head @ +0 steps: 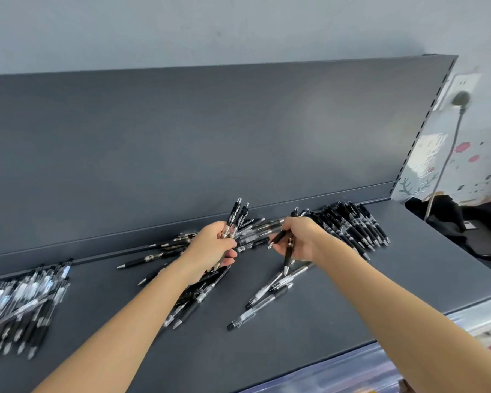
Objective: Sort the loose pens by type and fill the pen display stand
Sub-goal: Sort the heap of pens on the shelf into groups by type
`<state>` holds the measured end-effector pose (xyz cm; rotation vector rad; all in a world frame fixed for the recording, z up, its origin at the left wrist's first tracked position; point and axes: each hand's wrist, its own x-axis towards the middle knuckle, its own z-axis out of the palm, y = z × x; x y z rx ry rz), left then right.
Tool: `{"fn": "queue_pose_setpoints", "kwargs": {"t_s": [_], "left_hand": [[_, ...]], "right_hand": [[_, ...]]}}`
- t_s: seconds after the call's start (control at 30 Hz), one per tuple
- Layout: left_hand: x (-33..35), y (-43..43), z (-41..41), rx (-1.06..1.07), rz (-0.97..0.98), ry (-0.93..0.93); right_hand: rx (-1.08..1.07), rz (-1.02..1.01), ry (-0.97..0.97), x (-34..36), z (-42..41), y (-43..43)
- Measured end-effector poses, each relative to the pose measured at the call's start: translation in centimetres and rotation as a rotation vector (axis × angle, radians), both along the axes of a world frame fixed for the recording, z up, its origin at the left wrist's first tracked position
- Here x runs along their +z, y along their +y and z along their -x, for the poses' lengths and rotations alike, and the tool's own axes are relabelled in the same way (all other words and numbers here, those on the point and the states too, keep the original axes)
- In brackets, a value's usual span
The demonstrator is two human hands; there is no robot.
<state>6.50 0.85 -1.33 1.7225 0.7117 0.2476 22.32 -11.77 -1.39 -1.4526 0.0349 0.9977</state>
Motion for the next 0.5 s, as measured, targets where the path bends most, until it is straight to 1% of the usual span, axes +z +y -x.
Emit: {"fn": "queue_pose_setpoints", "kwargs": {"t_s": [0.13, 0.23, 0.4, 0.5], "left_hand": [[0.4, -3.1, -3.6, -0.024, 0.159, -0.022], [0.5, -5.5, -6.7, -0.034, 0.217, -0.026], [0.2, -8.6, -11.9, -0.03, 0.296, -0.03], [-0.4, -9.9, -14.7, 0.004, 0.33, -0.007]], "right_hand": [[0.034, -0.065, -0.01, 0.2, -2.9, -3.3], [0.026, -0.085, -0.062, 0.1, -5.1, -5.9], [0.071, 0.062, -0.297, 0.1, -9.9, -8.8], [0.125, 0.22, -0.452, 0.3, -12.5, -9.9]]}}
